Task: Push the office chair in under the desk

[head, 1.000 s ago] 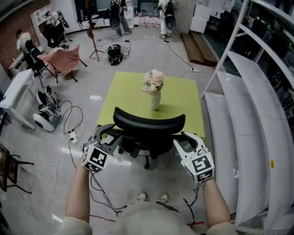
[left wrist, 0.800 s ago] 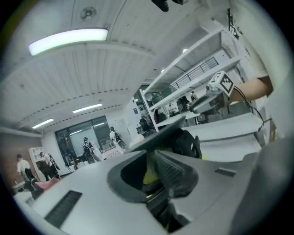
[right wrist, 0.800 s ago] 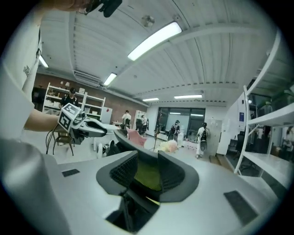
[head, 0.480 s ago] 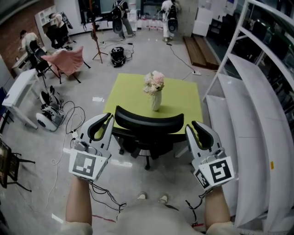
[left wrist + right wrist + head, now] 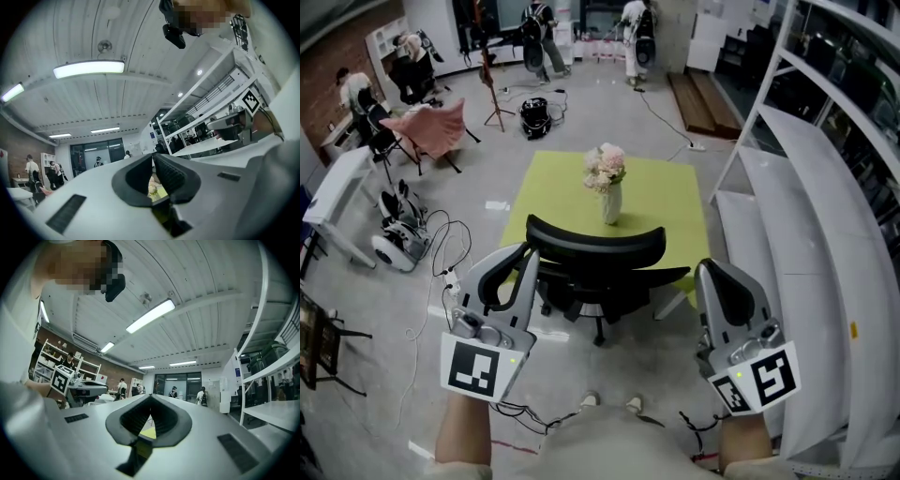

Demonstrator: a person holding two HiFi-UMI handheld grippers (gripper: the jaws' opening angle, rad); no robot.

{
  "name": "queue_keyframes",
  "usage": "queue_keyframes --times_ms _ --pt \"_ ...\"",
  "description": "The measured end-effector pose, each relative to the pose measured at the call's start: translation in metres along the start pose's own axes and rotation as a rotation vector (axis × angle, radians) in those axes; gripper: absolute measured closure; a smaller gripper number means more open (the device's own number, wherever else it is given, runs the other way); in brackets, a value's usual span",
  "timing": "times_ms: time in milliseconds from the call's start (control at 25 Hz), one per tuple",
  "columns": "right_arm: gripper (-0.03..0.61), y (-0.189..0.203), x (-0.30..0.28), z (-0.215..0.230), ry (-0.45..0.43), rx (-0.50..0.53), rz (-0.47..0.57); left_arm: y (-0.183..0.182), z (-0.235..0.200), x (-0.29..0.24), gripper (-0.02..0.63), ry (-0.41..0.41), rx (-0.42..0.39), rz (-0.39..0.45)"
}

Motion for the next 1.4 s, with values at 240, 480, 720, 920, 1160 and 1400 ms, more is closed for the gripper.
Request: queue_keyframes --times_ms 240,480,720,920,1160,1400 --pt "0.572 0.018 0.013 -0.003 0.001 -0.028 -0.044 0.02 0.015 0.006 0.586 0.012 0.035 -0.04" --pt "0.572 0.05 0.026 -0.007 0.002 -0.062 -0.133 0.048 0.037 0.012 0.592 0.032 0.044 -0.099" --pt "0.574 0.089 0.04 -0.015 -0.004 -0.104 -0.241 0.08 0.058 0.022 0.592 0.027 0.076 -0.176" --pt "0.574 0.111 0.047 -0.021 0.003 -0.132 -0.294 0.095 0.066 0.025 0.592 0.045 0.059 -0.208" --pt "0.572 0.114 0.045 -0.021 0.0 -0.117 -0.307 0.1 0.063 0.028 0.594 0.034 0.087 -0.219" --pt "0.572 0.113 0.044 -0.021 0.002 -0.095 -0.31 0.098 0.061 0.028 0.598 0.033 0.087 -0.215"
Point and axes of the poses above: the fingertips, and each gripper's own axes: x backward along the fingers, z to its right, y out of its underside, the point moved 5 cm from there along x, backward along the fingers, and after that the axes turned 6 degrees about z, right-handed, at the moved point
